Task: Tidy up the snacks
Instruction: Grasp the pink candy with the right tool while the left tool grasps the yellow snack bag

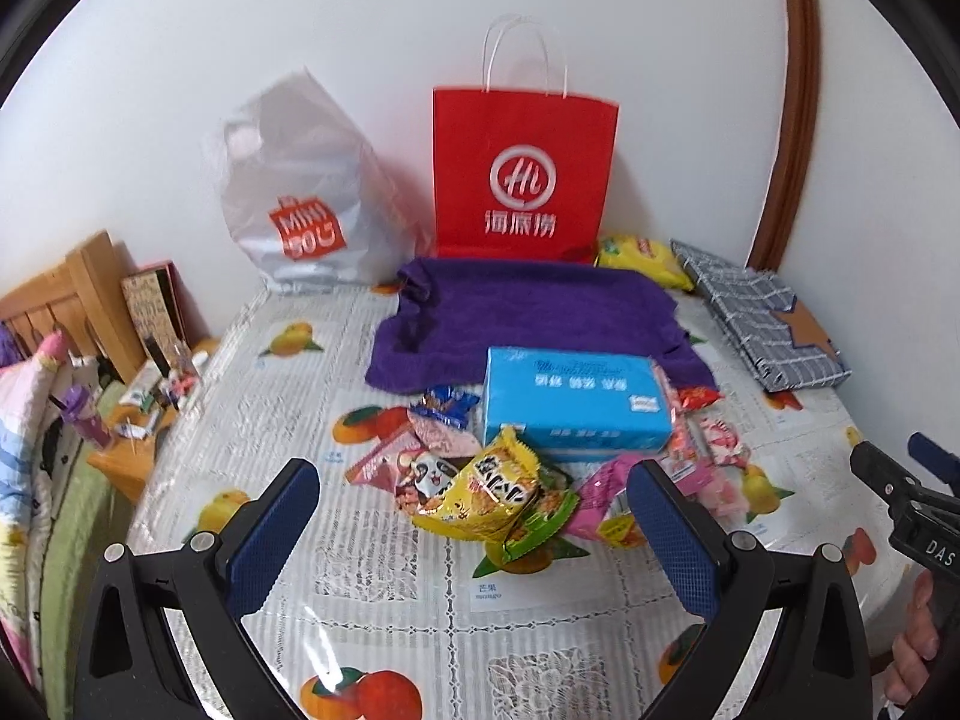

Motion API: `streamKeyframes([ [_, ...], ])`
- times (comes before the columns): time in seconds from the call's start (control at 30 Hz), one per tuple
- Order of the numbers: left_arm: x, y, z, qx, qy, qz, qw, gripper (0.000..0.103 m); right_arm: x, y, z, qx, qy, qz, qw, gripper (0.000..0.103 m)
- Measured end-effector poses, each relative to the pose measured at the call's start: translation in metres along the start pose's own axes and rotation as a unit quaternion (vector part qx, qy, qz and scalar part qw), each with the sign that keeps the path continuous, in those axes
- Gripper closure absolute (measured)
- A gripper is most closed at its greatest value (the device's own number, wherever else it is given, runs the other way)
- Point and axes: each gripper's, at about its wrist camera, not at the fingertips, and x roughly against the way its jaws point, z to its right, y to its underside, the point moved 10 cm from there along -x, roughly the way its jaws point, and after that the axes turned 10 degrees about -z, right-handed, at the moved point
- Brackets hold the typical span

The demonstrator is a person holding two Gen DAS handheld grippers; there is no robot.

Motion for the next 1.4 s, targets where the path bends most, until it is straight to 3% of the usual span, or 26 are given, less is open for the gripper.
streamKeyframes([
  [0.17,-0.036,0.008,-0.013,0.004,0.0,-0.034,0.9994,0.0,-0.042,0.012,0.0,-0.01,-0.05,-0.036,0.998,0.001],
  [0.37,-0.058,0.012,-0.039,0.019,0.0,-0.043,0.9989,0.0,-0.098,0.024,-0.023,0.027,-0.066,-0.094,0.993,0.027],
  [0.43,-0.064,0.013,-0.046,0.019,0.0,-0.047,0.9987,0.0,-0.114,0.028,-0.029,0.035,-0.07,-0.111,0.991,0.04],
  [0.7,-0.08,0.02,-0.069,0.039,0.01,-0.066,0.997,0.0,-0.155,0.039,-0.039,0.041,-0.098,-0.147,0.983,0.044],
  [0.87,-0.083,0.024,-0.075,0.034,0.007,-0.07,0.997,0.0,-0.176,0.042,-0.039,0.048,-0.092,-0.165,0.981,0.051],
  [1.0,-0.085,0.025,-0.076,0.032,0.014,-0.073,0.9967,0.0,-0.179,0.042,-0.045,0.068,-0.096,-0.158,0.98,0.062],
  [1.17,-0.085,0.021,-0.065,0.022,0.039,-0.069,0.9966,0.0,-0.172,0.046,-0.046,0.077,-0.092,-0.154,0.981,0.063],
  [1.4,-0.093,0.021,-0.023,-0.03,0.066,-0.074,0.9946,0.0,-0.148,0.051,-0.035,0.061,-0.093,-0.143,0.983,0.063],
])
